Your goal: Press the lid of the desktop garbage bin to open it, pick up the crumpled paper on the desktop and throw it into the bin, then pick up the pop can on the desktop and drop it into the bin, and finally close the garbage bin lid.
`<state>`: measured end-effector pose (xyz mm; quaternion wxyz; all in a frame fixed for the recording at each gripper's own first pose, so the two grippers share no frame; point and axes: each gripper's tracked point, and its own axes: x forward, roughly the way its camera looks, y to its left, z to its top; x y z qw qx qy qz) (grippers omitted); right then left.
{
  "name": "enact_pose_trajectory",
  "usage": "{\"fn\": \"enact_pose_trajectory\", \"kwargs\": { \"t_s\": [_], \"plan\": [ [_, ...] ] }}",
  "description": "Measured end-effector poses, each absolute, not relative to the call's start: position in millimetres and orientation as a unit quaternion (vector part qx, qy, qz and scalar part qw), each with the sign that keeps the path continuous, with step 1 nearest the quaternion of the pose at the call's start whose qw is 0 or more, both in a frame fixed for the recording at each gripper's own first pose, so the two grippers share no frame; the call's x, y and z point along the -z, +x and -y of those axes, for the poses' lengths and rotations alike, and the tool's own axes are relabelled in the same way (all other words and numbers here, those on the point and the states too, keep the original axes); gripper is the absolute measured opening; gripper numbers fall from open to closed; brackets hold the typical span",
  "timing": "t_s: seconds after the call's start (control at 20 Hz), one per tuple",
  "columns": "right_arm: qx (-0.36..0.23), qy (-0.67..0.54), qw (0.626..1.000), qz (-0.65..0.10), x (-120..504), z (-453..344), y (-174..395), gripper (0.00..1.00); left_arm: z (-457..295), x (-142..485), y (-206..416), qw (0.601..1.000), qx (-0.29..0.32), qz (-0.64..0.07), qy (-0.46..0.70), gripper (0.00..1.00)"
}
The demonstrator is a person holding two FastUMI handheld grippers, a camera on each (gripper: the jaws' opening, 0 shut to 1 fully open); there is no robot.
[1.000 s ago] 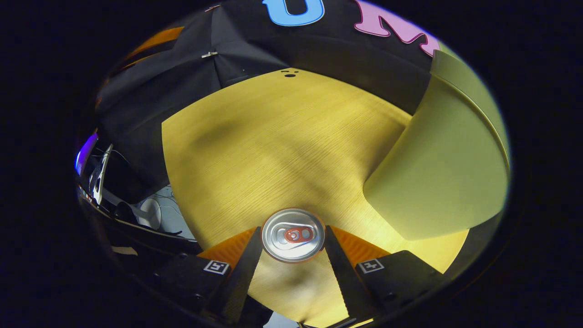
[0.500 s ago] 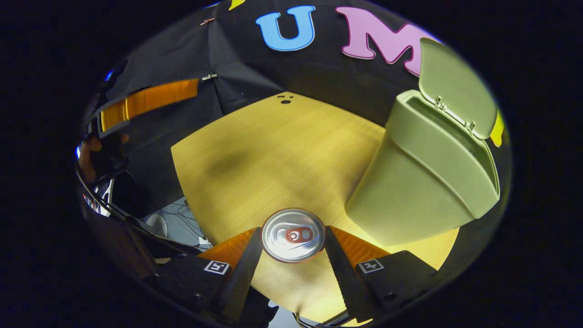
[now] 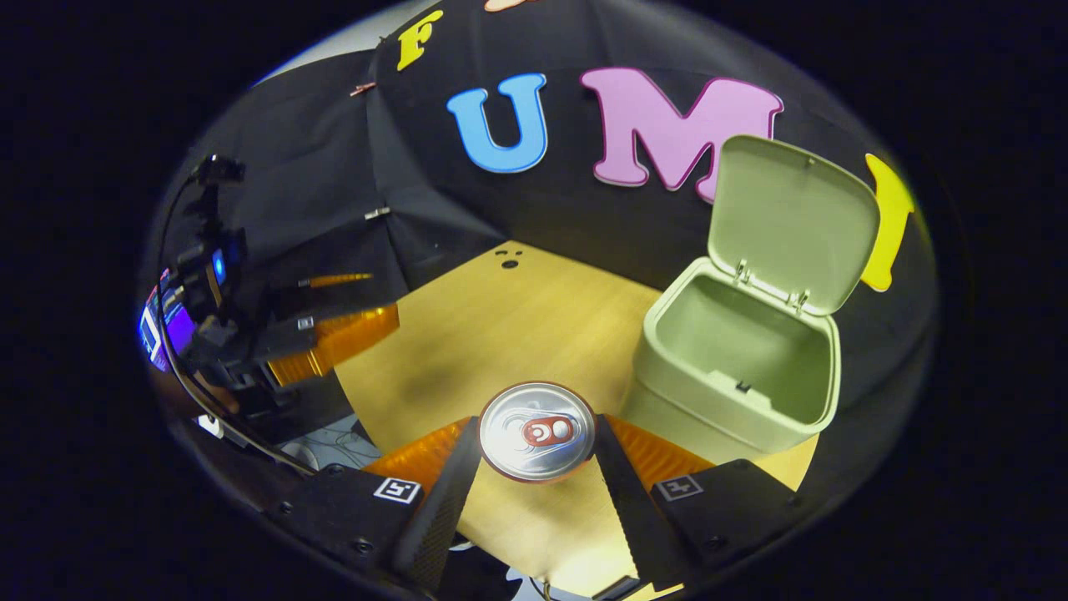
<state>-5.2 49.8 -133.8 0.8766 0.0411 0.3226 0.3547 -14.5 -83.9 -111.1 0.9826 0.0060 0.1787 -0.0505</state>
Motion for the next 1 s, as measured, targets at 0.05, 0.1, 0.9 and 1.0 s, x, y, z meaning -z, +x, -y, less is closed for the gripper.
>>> {"fn": "enact_pose_trajectory", "kwargs": {
  "t_s": [0.05,0.1,0.9,1.0],
  "plan": [
    [-0.350,0.047,0.881,-0.314,121.7,-45.0,1.6,0.86,84.1,111.1,-14.7,0.983,0.051,-0.179,0.005,0.98],
    [-0.344,0.050,0.886,-0.307,114.5,-39.8,10.1,0.86,85.1,110.0,-13.9,0.983,0.052,-0.178,0.004,0.97],
    [-0.194,-0.007,0.943,-0.271,113.6,53.5,119.3,0.86,77.7,108.2,-21.9,0.984,0.040,-0.176,0.004,0.97],
    [-0.185,-0.012,0.941,-0.282,126.3,56.3,126.9,0.86,76.8,108.6,-23.4,0.984,0.039,-0.176,0.008,0.97]
  ]
}}
